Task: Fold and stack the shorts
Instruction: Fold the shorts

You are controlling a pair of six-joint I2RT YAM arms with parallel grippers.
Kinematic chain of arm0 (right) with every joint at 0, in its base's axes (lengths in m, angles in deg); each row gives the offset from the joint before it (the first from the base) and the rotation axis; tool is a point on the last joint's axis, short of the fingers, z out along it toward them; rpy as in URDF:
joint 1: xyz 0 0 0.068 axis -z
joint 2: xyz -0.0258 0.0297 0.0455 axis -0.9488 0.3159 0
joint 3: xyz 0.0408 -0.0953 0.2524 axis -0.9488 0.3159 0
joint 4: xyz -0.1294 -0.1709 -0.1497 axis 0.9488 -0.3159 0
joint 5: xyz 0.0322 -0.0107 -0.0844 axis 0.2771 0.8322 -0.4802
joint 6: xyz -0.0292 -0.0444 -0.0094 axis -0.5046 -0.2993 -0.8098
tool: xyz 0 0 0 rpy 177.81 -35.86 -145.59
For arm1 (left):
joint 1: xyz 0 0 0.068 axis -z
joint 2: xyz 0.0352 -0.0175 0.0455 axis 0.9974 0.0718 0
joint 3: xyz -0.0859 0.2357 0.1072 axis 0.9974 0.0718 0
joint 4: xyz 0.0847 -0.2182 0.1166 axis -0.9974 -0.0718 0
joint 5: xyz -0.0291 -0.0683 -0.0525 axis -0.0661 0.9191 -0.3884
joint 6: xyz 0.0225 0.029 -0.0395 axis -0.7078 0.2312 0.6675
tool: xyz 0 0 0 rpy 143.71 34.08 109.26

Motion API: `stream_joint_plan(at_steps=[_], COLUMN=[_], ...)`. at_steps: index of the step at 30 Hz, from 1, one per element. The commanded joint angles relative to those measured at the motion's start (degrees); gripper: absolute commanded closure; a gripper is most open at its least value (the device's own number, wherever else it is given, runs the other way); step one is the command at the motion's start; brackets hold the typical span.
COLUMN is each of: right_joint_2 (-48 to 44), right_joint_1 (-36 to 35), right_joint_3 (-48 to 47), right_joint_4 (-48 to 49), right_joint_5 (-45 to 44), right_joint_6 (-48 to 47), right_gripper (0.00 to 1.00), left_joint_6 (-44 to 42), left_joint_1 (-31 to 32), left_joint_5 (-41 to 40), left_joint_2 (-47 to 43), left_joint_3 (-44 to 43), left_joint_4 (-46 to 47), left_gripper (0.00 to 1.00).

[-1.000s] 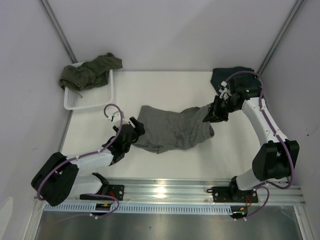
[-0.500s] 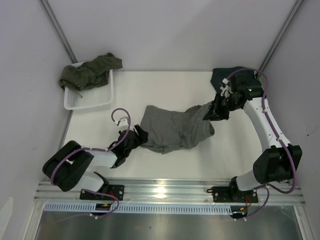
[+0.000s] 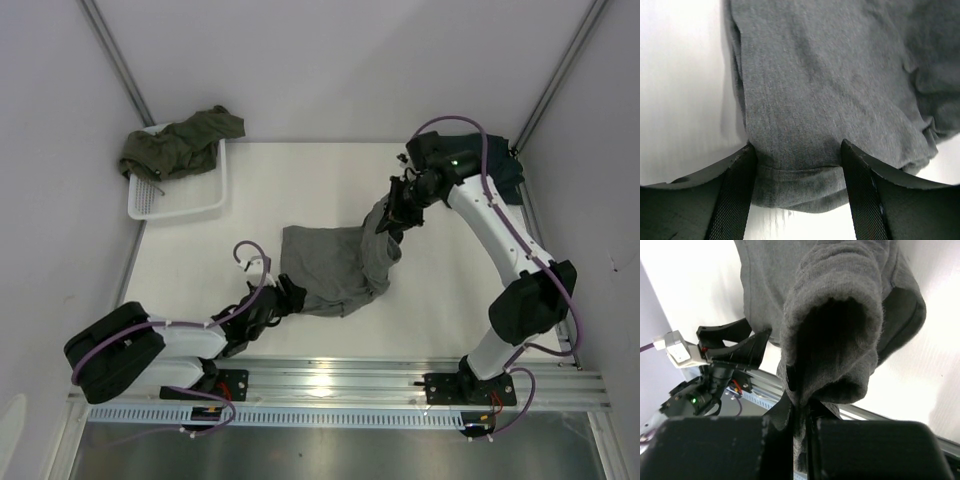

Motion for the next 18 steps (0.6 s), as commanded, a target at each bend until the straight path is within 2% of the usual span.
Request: stream_joint_plan(at_steps=[1, 12, 18], right_joint_2=[3.42, 7.29, 8.62], right_joint_1=[-4.2, -13.78, -15.9], right_joint_3=[-5.07, -12.09, -16.14], right_joint_4=[-2.91, -3.34, -2.47], right_joint_5=[-3.85, -6.13, -5.17], right_joint_6=[1.87, 4.86, 6.35], right_gripper=[1.0, 1.0, 1.0], left_joint_6=[2.57, 3.11, 3.11], left_joint_1=[3.44, 4.86, 5.13], left_joint_5=[-2.31, -2.67, -2.58], left_joint_2=[-2.29, -1.15, 0.17], left_joint_3=[1.14, 1.22, 1.04], left_joint_4=[-4.59, -5.12, -4.33], left_gripper=[0.31, 0.31, 0.31])
